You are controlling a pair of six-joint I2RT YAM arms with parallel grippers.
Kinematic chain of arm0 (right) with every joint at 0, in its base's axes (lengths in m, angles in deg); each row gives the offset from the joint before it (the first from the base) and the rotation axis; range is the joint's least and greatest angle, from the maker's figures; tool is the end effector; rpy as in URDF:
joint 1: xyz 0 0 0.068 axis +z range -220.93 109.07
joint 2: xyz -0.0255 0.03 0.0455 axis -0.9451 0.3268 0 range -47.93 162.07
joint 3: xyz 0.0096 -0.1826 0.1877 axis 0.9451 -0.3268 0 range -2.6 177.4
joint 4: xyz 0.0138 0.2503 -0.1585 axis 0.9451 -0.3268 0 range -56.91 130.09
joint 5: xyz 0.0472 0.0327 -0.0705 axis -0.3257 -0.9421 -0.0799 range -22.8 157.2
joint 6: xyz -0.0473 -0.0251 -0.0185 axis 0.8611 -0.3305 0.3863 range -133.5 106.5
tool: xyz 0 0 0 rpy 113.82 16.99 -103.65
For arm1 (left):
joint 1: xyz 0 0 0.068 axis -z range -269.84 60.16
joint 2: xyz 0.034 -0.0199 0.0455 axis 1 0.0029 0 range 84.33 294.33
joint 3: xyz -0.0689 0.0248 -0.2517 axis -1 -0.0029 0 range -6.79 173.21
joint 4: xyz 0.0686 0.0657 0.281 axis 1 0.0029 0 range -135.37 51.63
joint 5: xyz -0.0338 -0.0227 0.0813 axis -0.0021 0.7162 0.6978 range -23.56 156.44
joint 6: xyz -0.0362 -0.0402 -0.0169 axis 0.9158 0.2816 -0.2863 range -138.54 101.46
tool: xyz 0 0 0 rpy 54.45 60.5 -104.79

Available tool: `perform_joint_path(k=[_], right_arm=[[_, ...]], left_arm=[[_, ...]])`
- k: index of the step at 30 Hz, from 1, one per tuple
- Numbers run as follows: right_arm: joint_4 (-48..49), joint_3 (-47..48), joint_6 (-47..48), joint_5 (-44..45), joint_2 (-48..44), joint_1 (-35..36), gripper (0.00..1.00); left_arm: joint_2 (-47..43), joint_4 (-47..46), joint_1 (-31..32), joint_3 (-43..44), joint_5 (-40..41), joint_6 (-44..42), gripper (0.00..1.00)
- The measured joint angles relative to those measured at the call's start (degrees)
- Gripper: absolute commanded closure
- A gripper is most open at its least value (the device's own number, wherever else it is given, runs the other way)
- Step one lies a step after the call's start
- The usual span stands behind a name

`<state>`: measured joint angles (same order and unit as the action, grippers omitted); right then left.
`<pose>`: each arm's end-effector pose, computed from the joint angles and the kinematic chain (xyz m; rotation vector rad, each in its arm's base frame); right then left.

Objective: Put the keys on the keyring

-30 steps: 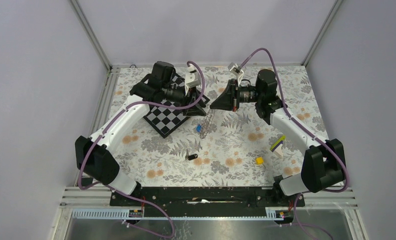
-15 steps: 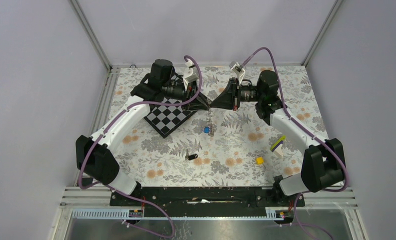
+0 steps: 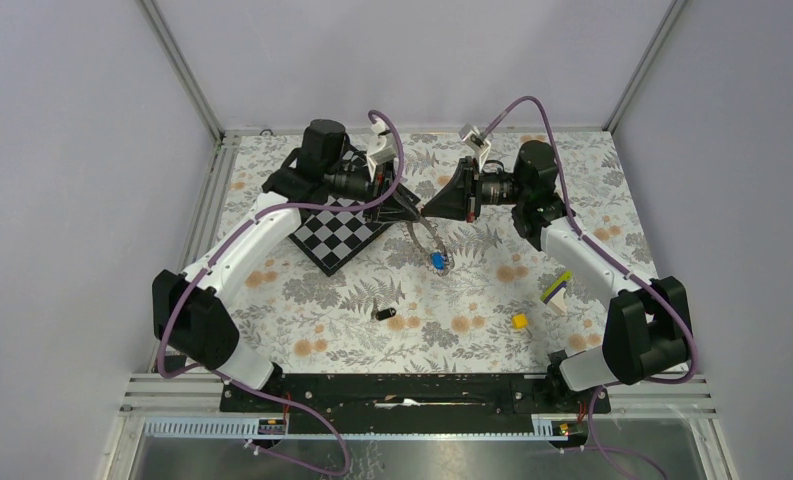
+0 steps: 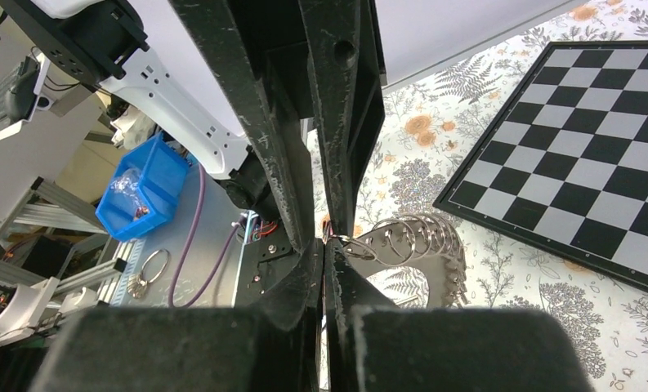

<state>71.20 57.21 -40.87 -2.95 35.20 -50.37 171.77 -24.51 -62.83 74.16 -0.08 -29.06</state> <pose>0.3233 0.1610 0.3198 -1.0078 1.4171 1.5000 0.3183 -0.2029 0.3527 1.2864 1.5049 -1.3539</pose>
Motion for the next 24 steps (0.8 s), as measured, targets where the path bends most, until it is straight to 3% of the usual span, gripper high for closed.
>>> perform_joint_path(k=[4, 13, 24], right_arm=[[-1.75, 0.0, 0.76, 0.09, 0.0, -0.09, 1.0], [-3.5, 0.0, 1.92, 0.02, 0.0, -0.17, 1.0], [-6.01, 0.0, 3.23, 0.02, 0.0, -0.37, 1.0]], left_arm=[[0.0, -0.09, 0.0, 0.02, 0.52, -0.28, 0.6], [0.0, 3.48, 0.0, 0.02, 5.03, -6.75, 0.54], [0.0, 5.4, 0.0, 0.98, 4.79, -9.22, 0.66]])
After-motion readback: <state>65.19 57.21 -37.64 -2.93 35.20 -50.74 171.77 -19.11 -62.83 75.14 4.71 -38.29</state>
